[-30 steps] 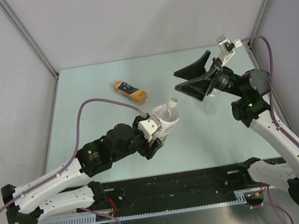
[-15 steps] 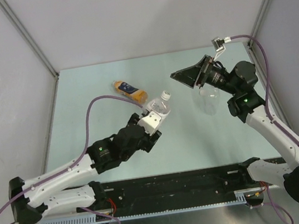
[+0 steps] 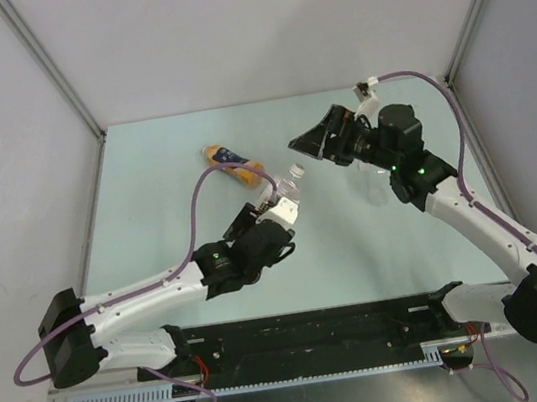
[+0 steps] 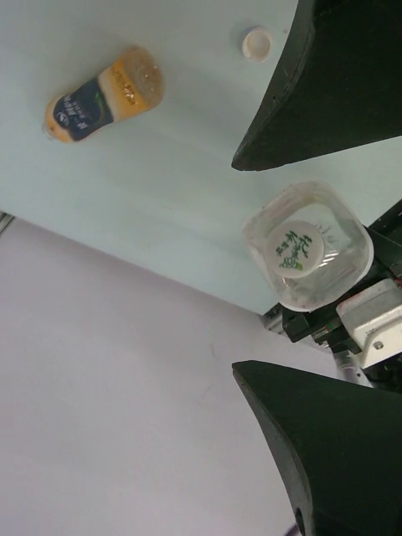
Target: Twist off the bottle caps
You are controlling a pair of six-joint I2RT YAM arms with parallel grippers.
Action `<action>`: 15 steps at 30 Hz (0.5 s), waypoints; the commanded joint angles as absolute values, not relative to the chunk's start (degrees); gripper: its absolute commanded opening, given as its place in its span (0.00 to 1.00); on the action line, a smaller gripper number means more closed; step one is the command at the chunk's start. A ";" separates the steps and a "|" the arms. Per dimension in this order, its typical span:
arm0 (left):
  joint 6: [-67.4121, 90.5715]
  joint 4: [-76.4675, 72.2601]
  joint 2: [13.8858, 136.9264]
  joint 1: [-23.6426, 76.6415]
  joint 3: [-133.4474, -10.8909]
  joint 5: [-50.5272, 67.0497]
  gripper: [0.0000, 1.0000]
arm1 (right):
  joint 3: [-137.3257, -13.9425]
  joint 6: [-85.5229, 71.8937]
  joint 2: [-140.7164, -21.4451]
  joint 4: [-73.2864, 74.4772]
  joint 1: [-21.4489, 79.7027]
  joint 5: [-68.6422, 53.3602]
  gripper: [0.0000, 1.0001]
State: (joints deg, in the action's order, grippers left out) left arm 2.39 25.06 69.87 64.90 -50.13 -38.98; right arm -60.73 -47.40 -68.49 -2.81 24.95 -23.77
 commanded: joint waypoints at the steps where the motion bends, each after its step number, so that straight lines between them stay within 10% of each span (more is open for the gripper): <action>1: 4.74 25.37 72.31 65.04 -54.40 -46.43 0.00 | -65.61 -42.60 -70.14 4.02 29.18 -14.41 0.98; 15: 4.82 27.44 78.40 64.67 -58.56 -47.39 0.00 | -68.45 -42.44 -74.15 6.94 34.70 -6.99 0.70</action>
State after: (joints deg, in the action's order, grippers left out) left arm 3.62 27.73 78.04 64.88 -55.61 -45.34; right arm -65.60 -42.92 -74.26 6.33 34.02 -9.87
